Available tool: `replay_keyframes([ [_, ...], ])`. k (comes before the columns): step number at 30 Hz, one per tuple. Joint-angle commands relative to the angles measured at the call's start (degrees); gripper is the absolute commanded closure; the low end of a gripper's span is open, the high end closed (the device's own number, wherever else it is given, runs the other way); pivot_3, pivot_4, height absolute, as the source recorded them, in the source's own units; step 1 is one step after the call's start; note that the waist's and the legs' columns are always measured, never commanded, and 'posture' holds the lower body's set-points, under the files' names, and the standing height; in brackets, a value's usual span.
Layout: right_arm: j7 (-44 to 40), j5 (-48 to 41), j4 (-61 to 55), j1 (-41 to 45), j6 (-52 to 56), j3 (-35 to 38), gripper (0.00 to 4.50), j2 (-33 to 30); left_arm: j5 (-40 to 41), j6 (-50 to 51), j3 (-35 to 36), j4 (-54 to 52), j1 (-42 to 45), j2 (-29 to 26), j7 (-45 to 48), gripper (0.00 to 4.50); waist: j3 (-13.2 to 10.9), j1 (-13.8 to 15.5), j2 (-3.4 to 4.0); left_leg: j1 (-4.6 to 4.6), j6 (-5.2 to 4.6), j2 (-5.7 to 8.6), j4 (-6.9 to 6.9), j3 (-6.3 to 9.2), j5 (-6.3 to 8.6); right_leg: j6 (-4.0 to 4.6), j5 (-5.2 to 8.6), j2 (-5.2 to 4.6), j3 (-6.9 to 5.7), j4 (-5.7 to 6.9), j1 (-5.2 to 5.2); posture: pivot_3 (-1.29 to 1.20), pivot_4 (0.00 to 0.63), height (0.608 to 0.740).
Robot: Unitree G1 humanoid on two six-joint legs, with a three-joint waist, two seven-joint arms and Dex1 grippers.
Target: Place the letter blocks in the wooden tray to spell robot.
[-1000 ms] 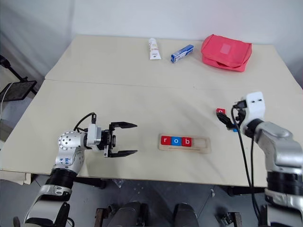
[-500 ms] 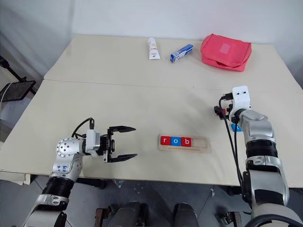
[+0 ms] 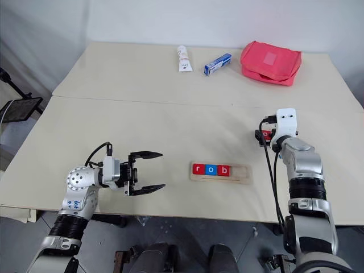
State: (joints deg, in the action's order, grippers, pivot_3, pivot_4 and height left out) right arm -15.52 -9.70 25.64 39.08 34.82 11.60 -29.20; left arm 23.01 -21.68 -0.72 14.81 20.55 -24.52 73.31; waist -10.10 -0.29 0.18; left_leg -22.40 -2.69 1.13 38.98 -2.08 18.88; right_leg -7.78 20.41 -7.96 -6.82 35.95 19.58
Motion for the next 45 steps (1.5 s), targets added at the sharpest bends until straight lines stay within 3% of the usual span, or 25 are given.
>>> replay_keyframes([
  [1,1.7,-0.7,-5.1,-2.0,3.6,1.2,0.05,0.7,0.4,-0.4,0.1,-0.2,0.7,0.0,0.1,0.00,0.0,0.0,0.00,0.00,0.00,0.00,0.00,-0.01,0.00,0.00,0.00,0.00,0.01,0.00,0.01,0.00,0.150,0.740],
  [9,3.1,-1.6,-10.5,-5.2,6.6,1.9,0.05,2.4,0.3,-0.5,-0.1,-0.2,0.6,0.1,0.3,0.00,0.0,0.0,0.01,0.01,0.00,0.01,-0.01,-0.01,0.00,0.00,0.00,0.02,0.03,0.00,0.01,0.00,0.150,0.740],
  [18,4.0,-2.5,-16.4,-7.9,7.1,3.0,3.02,4.0,0.8,-0.6,-0.2,-0.5,0.0,0.0,1.0,0.00,0.0,0.2,0.01,0.01,0.00,0.04,0.00,0.03,0.00,0.00,0.00,0.02,0.07,0.00,-0.01,0.00,0.150,0.740],
  [27,8.0,-7.5,-43.7,-17.6,16.0,9.9,3.05,6.1,1.2,-1.1,0.3,2.9,1.9,-0.5,4.0,0.00,0.0,0.3,0.02,0.00,0.00,0.03,-0.06,0.00,0.00,0.00,0.00,0.03,0.11,0.00,0.06,0.00,0.150,0.740],
  [34,9.5,-12.3,-66.4,-33.1,28.3,14.6,3.05,9.4,1.6,-1.4,0.1,6.5,4.6,0.0,7.1,0.00,0.0,0.4,0.02,0.00,0.00,0.04,-0.10,0.05,0.00,0.00,0.00,0.06,0.20,0.00,0.03,0.00,0.150,0.740],
  [45,10.5,-13.6,-71.1,-42.7,30.3,15.2,3.05,16.1,1.4,-1.6,0.6,8.7,6.5,0.4,8.9,0.00,0.0,0.2,0.02,0.08,0.02,0.03,-0.10,-0.07,-0.01,0.00,0.00,0.18,0.55,-0.01,0.04,0.00,0.150,0.740],
])
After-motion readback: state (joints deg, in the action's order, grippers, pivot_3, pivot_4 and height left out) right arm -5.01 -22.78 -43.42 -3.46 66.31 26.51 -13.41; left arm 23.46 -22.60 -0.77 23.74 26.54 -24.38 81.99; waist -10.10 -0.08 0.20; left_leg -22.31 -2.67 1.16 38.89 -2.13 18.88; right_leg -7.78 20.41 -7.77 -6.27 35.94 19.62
